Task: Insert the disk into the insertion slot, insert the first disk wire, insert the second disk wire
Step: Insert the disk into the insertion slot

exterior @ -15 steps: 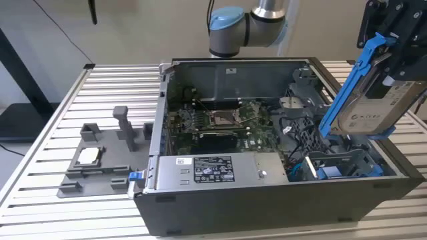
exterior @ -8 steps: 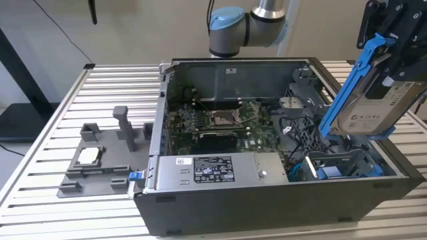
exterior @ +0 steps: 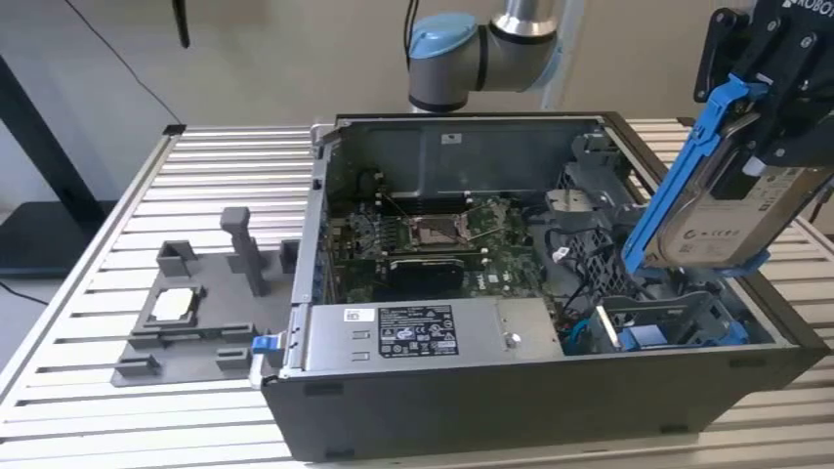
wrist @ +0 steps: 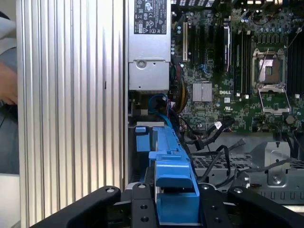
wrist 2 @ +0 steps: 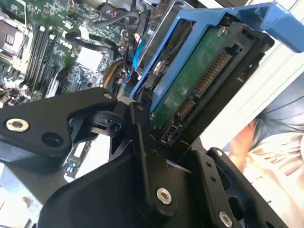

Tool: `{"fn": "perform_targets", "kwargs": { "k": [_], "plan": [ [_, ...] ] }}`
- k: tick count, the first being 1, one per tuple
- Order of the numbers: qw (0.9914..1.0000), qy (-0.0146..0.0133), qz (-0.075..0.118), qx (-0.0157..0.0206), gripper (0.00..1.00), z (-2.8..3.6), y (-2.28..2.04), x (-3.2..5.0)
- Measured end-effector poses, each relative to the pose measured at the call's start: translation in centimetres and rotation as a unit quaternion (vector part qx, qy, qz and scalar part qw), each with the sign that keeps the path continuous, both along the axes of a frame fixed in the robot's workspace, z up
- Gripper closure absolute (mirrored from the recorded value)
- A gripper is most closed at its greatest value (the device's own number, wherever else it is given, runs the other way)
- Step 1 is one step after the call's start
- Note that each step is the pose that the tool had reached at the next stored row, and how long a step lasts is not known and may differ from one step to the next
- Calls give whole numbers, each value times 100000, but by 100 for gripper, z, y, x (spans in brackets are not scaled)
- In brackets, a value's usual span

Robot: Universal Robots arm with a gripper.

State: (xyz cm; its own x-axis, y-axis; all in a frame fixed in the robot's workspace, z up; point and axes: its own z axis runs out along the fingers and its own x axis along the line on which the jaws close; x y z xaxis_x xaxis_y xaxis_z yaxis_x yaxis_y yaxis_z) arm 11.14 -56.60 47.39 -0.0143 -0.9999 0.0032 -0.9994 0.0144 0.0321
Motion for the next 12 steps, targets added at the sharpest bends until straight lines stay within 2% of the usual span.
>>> {"fn": "perform_targets", "kwargs": {
  "k": [3, 12],
  "plan": [
    [100000, -189, 53, -6, 67, -33, 1, 1],
    [100000, -195, 64, -8, 67, -140, 1, 1]
  ]
}}
